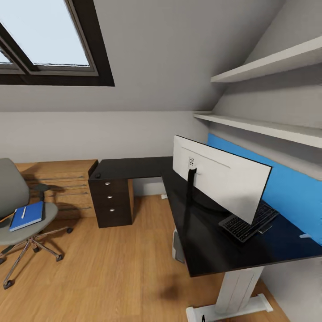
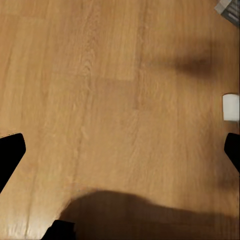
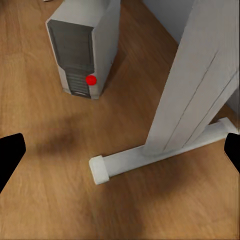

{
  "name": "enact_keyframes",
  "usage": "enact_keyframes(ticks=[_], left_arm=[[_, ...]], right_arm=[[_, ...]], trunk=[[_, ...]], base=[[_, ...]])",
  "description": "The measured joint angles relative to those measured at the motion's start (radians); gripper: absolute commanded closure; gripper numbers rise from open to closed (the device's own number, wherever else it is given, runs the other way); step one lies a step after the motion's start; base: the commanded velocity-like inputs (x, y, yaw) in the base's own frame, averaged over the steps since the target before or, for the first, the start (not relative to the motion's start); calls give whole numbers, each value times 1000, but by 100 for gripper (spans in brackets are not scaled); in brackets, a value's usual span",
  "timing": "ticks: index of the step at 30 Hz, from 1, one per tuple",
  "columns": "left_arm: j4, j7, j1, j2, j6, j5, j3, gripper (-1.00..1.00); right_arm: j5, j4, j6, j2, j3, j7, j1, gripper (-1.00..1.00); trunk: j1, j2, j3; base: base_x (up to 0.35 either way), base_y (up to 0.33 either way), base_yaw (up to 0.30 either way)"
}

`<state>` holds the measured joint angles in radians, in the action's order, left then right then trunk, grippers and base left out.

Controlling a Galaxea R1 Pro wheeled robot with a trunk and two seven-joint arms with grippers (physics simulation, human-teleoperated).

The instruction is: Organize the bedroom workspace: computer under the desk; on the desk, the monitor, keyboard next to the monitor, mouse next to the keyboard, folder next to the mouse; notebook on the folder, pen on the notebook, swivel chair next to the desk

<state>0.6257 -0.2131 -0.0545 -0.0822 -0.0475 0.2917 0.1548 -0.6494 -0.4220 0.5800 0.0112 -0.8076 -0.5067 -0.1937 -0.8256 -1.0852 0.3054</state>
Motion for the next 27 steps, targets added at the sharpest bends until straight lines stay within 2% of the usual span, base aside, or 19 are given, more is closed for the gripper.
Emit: enact_keyframes(ticks=[22,27], left_arm=[[0,0,0,0,1,0,2,-100],[0,0,0,0,0,0,1,-100]], right_arm=[[3,0,0,0,-1,0,0,-100],[3,0,0,0,-2,0,0,-100]], trunk=[[0,0,0],[0,0,0]], base=[[0,-348,1],[0,-348,113]])
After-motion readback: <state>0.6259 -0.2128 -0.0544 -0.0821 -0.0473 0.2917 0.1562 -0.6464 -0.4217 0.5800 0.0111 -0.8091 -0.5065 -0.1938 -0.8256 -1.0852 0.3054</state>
